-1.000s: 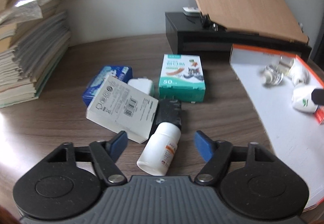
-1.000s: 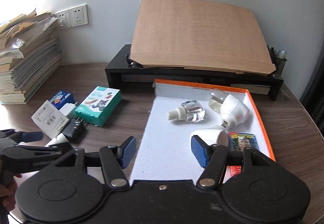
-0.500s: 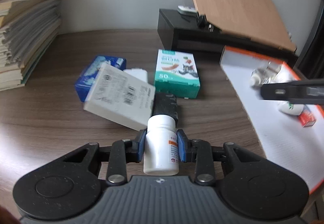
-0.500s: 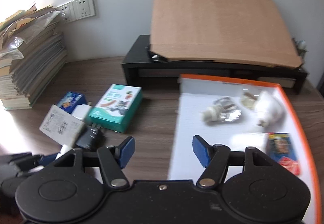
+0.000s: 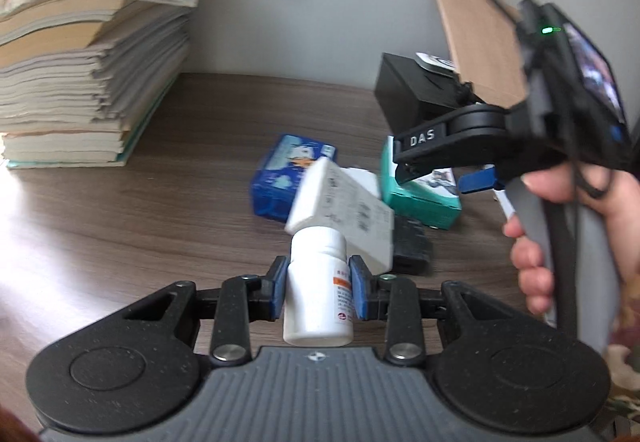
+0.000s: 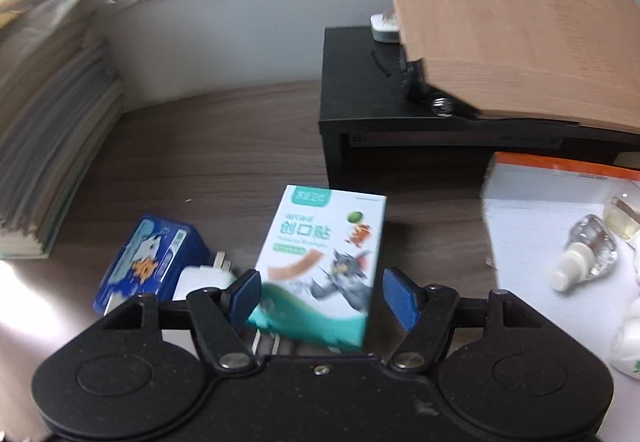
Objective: Organize rigid objects
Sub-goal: 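Grasp the white pill bottle with left gripper while right grasps green bandage box, then carry the pill bottle and bandage box over the white box with both grippers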
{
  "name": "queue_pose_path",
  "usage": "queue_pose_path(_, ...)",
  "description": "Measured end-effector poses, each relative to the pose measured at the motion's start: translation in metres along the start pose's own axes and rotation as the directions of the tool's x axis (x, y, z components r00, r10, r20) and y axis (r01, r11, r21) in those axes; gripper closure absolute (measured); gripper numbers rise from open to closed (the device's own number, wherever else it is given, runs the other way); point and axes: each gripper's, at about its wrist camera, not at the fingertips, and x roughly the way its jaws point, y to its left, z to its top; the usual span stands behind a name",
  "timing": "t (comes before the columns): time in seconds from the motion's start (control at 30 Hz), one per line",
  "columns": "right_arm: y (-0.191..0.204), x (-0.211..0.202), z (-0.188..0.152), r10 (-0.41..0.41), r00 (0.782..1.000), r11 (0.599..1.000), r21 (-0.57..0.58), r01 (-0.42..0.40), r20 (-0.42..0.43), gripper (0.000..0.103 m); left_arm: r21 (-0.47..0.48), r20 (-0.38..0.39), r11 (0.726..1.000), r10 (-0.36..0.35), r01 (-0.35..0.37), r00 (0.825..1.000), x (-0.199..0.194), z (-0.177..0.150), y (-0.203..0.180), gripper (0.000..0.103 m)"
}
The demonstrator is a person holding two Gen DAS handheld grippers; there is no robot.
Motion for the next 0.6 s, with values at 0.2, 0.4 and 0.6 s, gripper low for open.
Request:
queue_pose_path(0.2, 0.008, 0.031, 0.008, -0.068, 0.995, 0.997, 0.019, 0.069, -0.072, 0.015, -0.03, 0.008, 0.999, 0.023, -0.023, 1.0, 0.0, 0.002, 0.014, 0.07)
queue_pose_path(0.4, 0.004, 0.012, -0.001, -0.062, 0.998, 0.998, -0.023, 0.062, -0.002, 0.019, -0.043, 0.017, 0.999, 0.03, -0.03, 0.999, -0.001, 0.006, 0.015, 0.07)
queue_pose_path(0.6, -0.007, -0.042, -0.019, -0.028, 0.996, 0.993, -0.116, 0.038, 0.086, 0.019, -0.044, 0.034, 0.999, 0.026, -0.024, 0.999, -0.004, 0.009, -0.004, 0.07)
